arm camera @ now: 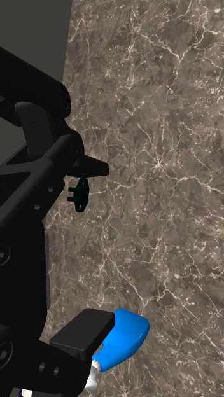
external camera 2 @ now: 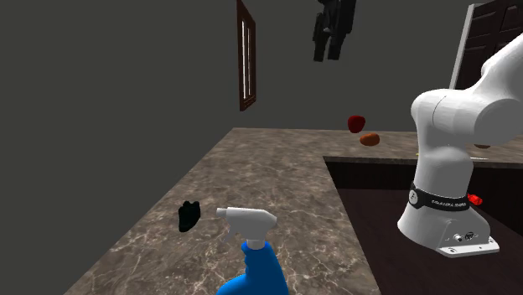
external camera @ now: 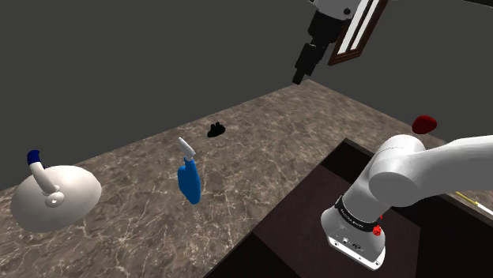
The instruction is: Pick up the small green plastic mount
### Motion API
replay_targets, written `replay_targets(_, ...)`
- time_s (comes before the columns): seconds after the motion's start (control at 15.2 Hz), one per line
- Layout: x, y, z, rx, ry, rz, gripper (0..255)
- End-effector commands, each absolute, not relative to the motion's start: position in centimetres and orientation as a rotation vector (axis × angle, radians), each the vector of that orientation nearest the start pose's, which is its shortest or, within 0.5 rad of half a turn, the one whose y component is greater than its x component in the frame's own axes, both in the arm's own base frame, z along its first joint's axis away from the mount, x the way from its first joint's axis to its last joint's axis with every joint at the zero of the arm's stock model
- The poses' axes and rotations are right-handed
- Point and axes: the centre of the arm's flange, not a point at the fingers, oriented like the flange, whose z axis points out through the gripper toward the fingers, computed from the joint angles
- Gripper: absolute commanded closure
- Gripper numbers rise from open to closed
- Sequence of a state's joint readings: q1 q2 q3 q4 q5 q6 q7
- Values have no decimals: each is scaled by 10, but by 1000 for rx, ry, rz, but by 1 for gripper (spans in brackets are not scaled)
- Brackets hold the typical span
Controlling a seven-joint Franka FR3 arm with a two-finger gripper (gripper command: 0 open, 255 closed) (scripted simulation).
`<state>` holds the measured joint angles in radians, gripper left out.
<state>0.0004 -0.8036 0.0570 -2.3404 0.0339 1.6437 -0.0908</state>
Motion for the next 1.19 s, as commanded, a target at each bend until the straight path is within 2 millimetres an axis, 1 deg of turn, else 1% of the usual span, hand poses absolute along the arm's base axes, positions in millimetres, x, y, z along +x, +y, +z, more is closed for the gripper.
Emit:
replay_targets(0.0, 309, 27, 610, -3140, -208, -167, 0)
replay_targets(1.12, 477, 23, 454, -3144, -110, -92, 0)
